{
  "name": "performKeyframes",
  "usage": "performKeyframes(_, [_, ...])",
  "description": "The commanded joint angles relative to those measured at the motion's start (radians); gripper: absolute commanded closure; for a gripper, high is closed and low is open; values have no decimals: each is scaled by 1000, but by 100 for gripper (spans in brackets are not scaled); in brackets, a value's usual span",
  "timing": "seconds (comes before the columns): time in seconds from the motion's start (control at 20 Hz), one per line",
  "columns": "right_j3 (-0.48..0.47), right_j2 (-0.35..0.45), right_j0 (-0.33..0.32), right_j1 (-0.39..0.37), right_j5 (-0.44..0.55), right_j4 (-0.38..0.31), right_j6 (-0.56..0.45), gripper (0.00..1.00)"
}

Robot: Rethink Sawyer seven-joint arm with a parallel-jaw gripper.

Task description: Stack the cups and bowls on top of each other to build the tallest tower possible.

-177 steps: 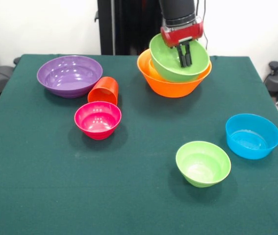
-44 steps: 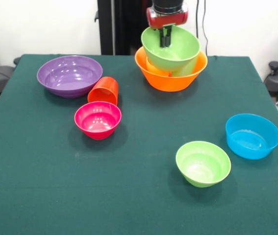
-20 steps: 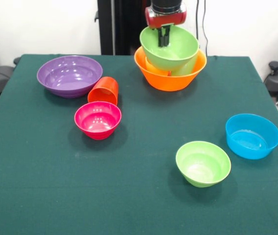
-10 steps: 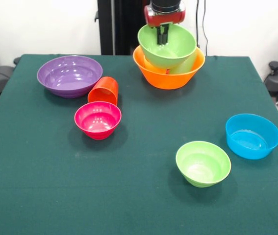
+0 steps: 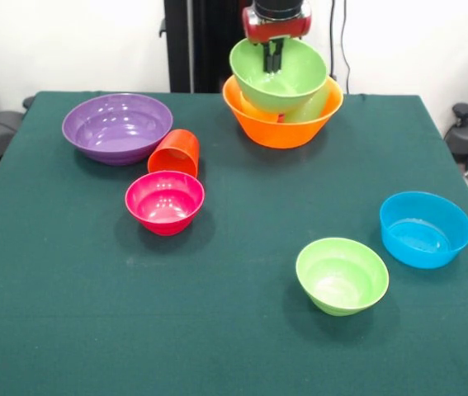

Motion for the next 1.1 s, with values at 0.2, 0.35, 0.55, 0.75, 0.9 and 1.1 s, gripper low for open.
performKeyframes(0.2, [88, 63, 0, -22, 141, 39, -47, 100])
performKeyframes(0.35, [90, 66, 1, -27, 143, 43, -45, 100])
performKeyframes(0.55, [101, 74, -3, -38, 146, 50, -47, 100])
performKeyframes(0.75, [108, 66, 0, -51, 154, 43, -47, 100])
performKeyframes(0.9, [100, 64, 4, -44, 151, 36, -41, 100])
performKeyframes(1.1, [82, 57, 16, -24, 135, 23, -24, 100])
